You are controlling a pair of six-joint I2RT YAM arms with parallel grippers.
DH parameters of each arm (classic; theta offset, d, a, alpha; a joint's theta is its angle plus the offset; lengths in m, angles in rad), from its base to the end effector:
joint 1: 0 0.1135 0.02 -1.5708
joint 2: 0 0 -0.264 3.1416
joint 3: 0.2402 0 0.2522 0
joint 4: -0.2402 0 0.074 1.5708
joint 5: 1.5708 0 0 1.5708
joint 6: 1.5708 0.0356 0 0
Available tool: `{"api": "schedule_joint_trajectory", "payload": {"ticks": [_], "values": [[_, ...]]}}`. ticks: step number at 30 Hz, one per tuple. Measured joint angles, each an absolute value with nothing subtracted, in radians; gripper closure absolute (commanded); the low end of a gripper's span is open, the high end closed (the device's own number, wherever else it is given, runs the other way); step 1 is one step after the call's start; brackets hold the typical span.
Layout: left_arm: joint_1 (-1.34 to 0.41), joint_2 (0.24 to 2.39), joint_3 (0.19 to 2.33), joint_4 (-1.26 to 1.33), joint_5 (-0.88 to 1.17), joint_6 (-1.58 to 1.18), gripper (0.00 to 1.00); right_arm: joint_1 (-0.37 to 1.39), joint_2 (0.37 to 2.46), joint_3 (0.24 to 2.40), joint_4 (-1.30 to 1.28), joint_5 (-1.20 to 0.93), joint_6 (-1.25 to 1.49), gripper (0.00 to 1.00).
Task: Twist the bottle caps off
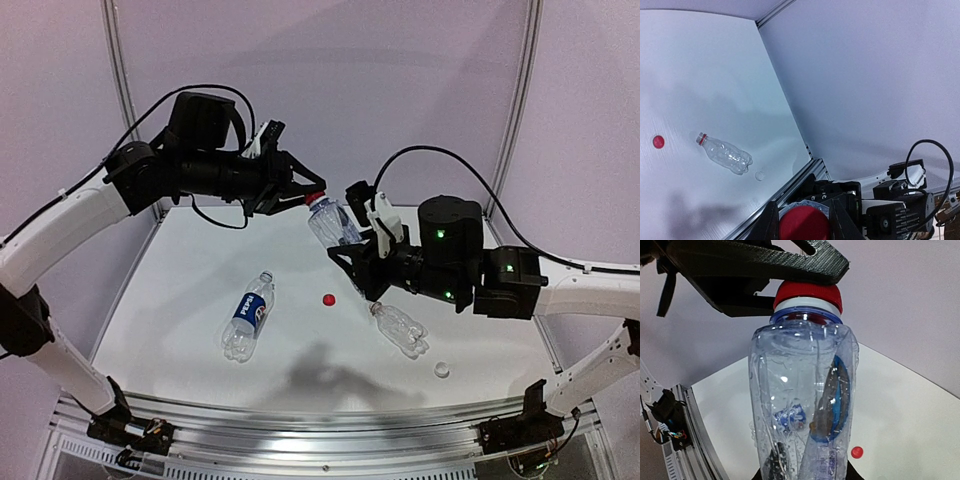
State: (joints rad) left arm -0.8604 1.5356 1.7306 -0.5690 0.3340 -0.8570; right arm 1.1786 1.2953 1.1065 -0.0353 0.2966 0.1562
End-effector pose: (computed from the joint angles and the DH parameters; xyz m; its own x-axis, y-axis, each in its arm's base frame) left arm 0.2126 -0.2651 0.4443 -0.8478 -0.1095 -0.5189 0.4191 0.4612 -0.7820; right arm 0.1263 0.2782 0.3565 -0.2044 -0.1050 -0.9732 -0.7522 0.6532 0.0875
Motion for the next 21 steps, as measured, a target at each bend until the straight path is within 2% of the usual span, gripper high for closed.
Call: {"api": "schedule_joint_trajectory", "payload": {"ticks": [2, 4, 11, 16, 21], "values": [[-0.863, 1.542, 1.731, -0.588, 0.317, -0.872, 0.73, 1.178, 1.299, 1.106, -0.052, 0.301, 0.138, 1.0], [-0.865, 1.544, 1.73, -0.597, 0.31, -0.88, 0.59, 1.178, 1.299, 1.097, -0.051, 0.299, 0.123, 1.0], [-0.888, 1.518, 1.651, -0.548, 0.318, -0.87, 0.22, 1.177, 1.278, 1.005, 0.014, 0.26, 0.121, 1.0], [-0.889, 1.429, 1.529, -0.454, 0.333, -0.851, 0.13, 1.177, 1.24, 0.925, 0.061, 0.219, 0.145, 1.0], [-0.87, 1.317, 1.401, -0.356, 0.342, -0.831, 0.13, 1.177, 1.174, 0.853, 0.162, 0.16, 0.178, 1.0]]}}
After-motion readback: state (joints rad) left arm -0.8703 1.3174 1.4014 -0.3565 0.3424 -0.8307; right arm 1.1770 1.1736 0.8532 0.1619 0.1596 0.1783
